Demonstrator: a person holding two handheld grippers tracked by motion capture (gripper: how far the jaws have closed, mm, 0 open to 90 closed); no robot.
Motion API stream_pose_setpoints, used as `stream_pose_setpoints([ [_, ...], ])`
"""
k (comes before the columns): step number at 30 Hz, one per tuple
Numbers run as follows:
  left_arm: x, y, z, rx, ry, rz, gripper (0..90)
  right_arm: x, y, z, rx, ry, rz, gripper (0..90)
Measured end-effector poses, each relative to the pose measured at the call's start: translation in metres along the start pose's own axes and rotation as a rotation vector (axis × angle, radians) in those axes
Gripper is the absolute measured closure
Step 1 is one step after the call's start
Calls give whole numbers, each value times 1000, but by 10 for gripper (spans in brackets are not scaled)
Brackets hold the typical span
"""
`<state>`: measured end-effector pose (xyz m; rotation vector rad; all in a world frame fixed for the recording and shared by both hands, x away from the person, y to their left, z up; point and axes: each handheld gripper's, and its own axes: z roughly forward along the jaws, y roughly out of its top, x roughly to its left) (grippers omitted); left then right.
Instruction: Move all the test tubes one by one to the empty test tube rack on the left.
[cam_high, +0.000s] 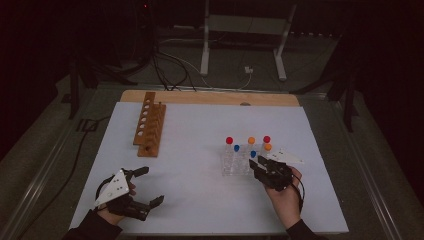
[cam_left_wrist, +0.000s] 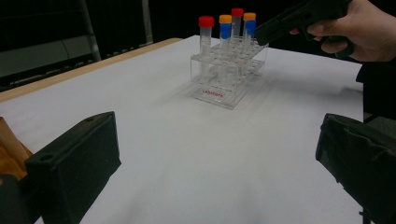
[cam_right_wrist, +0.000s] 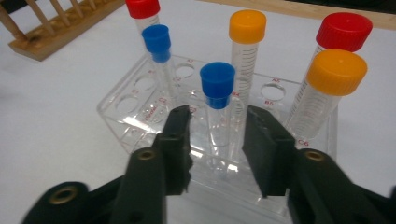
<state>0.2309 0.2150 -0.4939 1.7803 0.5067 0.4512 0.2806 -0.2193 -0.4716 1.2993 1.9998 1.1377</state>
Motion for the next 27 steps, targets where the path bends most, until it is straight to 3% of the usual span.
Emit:
stream_pose_setpoints([
  [15, 0, 0, -1, -1, -7, 0, 5, -1, 1, 12, 35, 8, -6, 748],
  [23, 0, 0, 0, 2, -8, -3, 5, 4, 0, 12, 31, -26, -60, 766],
  [27, 0, 0, 0, 0, -9, -6, 5, 3, 0, 12, 31, -20, -70, 769],
])
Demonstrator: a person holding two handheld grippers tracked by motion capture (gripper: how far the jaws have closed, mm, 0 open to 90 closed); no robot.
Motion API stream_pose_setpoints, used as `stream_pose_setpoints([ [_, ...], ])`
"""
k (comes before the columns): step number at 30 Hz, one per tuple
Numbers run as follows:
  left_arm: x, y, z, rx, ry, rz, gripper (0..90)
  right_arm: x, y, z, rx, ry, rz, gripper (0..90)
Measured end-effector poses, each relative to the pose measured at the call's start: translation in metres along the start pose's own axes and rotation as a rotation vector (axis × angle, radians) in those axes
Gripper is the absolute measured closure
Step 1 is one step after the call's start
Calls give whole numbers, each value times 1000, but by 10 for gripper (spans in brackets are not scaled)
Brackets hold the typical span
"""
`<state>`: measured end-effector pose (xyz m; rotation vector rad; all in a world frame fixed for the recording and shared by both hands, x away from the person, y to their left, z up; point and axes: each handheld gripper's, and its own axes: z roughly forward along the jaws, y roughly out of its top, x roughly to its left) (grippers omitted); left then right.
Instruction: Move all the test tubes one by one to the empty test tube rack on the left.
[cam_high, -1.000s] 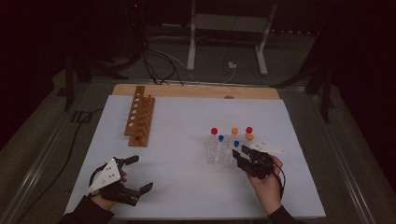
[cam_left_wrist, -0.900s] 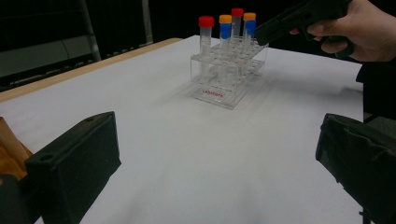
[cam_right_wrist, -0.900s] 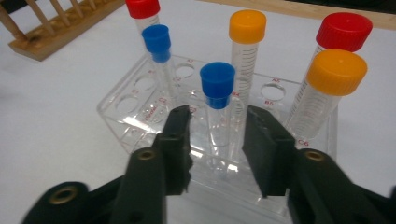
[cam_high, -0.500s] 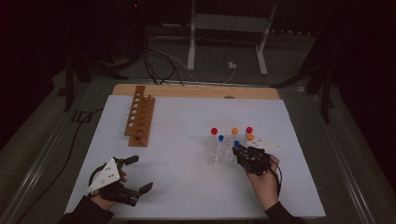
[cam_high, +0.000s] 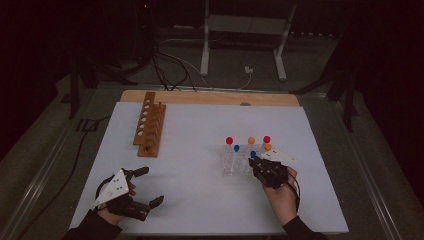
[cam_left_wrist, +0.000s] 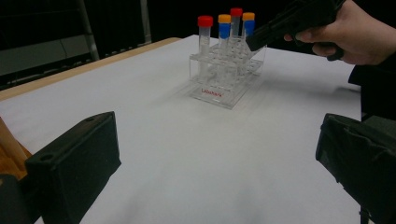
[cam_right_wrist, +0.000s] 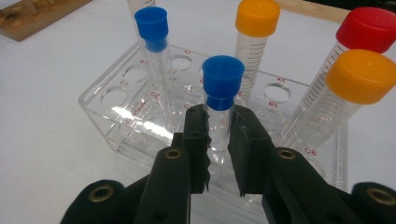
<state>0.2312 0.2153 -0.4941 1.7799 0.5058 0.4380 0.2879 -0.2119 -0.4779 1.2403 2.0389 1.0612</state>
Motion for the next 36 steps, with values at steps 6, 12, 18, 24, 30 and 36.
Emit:
stream_pose_setpoints([
  [6, 0, 0, 1, 17, -8, 1, 5, -3, 2, -4, -11, 19, 7, 770],
  [12, 0, 0, 1, 17, 3, -2, 5, -4, 10, -20, -81, 26, 18, 770],
  [18, 0, 1, 0, 18, 31, 0, 5, -1, 22, -44, -175, 27, 1, 770],
  [24, 0, 2, 0, 28, 46, -4, 5, 14, 30, -60, -210, 65, -31, 770],
  [30, -6, 2, 3, 2, 22, 17, 5, 31, 31, -64, -193, 140, -69, 769],
  [36, -14, 14, 14, 60, -57, -28, 5, 51, 24, -54, -144, 207, -114, 769],
])
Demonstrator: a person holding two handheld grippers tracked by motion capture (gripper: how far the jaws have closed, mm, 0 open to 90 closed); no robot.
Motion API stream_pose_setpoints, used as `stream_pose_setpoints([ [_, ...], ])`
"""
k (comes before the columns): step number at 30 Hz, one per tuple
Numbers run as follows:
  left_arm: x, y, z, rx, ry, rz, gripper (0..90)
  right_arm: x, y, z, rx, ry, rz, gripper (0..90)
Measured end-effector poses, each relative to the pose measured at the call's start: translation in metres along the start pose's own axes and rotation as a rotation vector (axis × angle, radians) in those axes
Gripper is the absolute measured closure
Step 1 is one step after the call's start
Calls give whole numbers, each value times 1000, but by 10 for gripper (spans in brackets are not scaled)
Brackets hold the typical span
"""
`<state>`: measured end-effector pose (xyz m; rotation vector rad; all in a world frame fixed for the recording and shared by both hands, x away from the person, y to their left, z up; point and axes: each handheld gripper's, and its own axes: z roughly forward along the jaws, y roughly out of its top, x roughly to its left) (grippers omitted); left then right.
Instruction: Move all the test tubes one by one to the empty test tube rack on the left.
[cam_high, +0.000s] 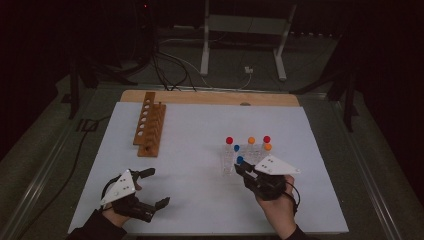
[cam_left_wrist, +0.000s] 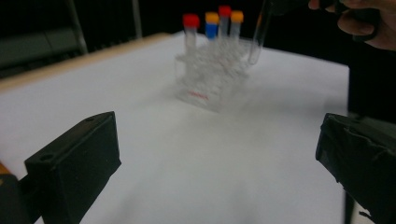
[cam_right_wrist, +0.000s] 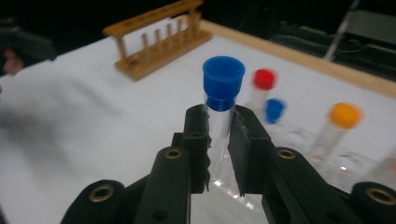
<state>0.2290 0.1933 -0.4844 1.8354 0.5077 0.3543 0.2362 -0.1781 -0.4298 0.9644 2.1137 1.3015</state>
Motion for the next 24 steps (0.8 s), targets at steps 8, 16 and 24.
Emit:
stream_pose_setpoints([
  [8, -9, 24, 14, -24, -114, 1, 5, 17, -9, 16, 39, 68, -34, 769],
  [16, -13, 63, 48, -31, -193, 13, 30, 30, -15, 26, 73, 113, -54, 769],
  [24, -19, 74, 76, -11, -201, 40, 168, 35, -15, 27, 72, 133, -59, 769],
])
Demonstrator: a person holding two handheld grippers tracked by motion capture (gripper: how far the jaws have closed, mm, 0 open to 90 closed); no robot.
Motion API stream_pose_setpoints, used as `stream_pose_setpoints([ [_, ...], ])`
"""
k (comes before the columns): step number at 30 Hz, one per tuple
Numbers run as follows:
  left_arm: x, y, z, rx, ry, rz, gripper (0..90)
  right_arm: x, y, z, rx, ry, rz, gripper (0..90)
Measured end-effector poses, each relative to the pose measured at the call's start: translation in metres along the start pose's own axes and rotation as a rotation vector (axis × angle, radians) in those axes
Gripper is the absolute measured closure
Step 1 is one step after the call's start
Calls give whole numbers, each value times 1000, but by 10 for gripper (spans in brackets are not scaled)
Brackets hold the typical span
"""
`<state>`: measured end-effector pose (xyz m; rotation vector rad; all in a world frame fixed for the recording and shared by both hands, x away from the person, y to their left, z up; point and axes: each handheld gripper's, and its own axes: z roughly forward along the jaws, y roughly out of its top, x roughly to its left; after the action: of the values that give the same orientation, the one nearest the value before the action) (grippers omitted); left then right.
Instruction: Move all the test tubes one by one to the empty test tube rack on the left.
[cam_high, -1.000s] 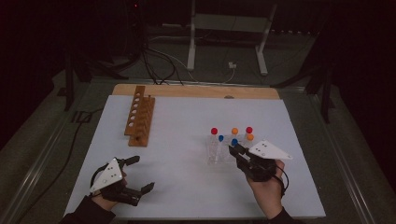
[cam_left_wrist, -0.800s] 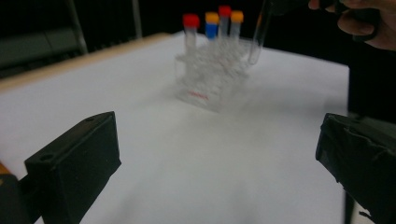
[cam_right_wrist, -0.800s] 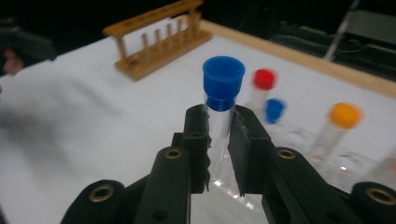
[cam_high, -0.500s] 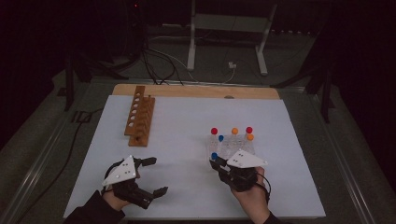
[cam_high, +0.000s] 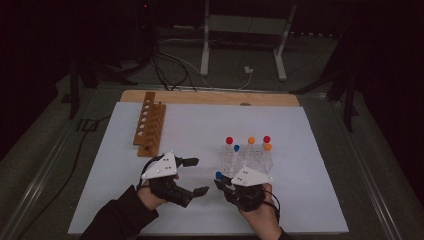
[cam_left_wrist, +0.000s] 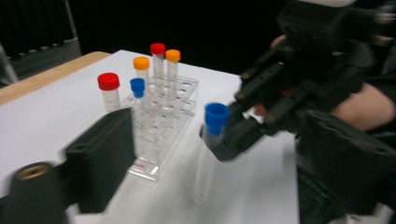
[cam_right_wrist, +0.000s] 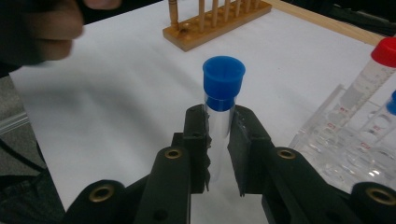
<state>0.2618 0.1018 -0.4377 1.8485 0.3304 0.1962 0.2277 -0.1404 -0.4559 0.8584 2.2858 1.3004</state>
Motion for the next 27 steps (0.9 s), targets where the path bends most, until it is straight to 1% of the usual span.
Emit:
stream_pose_setpoints([
  [1, 1, 1, 3, -1, -3, -3, 201, 0, 0, 0, -1, 0, -1, 768],
  [2, 1, 1, 5, 1, -7, -4, 201, 0, 0, 0, -1, 0, -1, 768],
  [5, 3, 3, 10, -5, -26, -12, 344, 0, 0, 0, -3, 0, 3, 769],
  [8, 5, 6, 16, -2, -39, -6, 423, 1, 1, -1, -4, -1, -4, 769],
  [11, 4, 7, 19, 6, -43, 0, 484, 1, 1, -1, -3, 1, -8, 769],
  [12, 4, 7, 21, 9, -45, 4, 484, 1, 1, -1, -3, 1, -8, 769],
  [13, 3, 7, 24, 22, -43, 20, 525, 1, 1, -1, -2, 2, -8, 769],
  [15, 3, 7, 25, 23, -48, 23, 566, 1, 1, -1, -3, 2, -8, 769],
  [16, 3, 7, 27, 28, -47, 38, 599, 1, 1, -1, -2, 3, -8, 769],
  [18, 2, 7, 28, 31, -51, 39, 635, 1, 1, -2, -4, 1, -8, 769],
  [20, 2, 6, 30, 45, -52, 53, 671, 1, 1, -2, -8, 0, -6, 769],
  [24, 2, 5, 31, 54, -48, 55, 752, 1, 2, -3, -11, -5, -9, 768],
  [27, 2, 5, 30, 57, -45, 62, 766, 1, 1, -3, -12, -2, -3, 768],
])
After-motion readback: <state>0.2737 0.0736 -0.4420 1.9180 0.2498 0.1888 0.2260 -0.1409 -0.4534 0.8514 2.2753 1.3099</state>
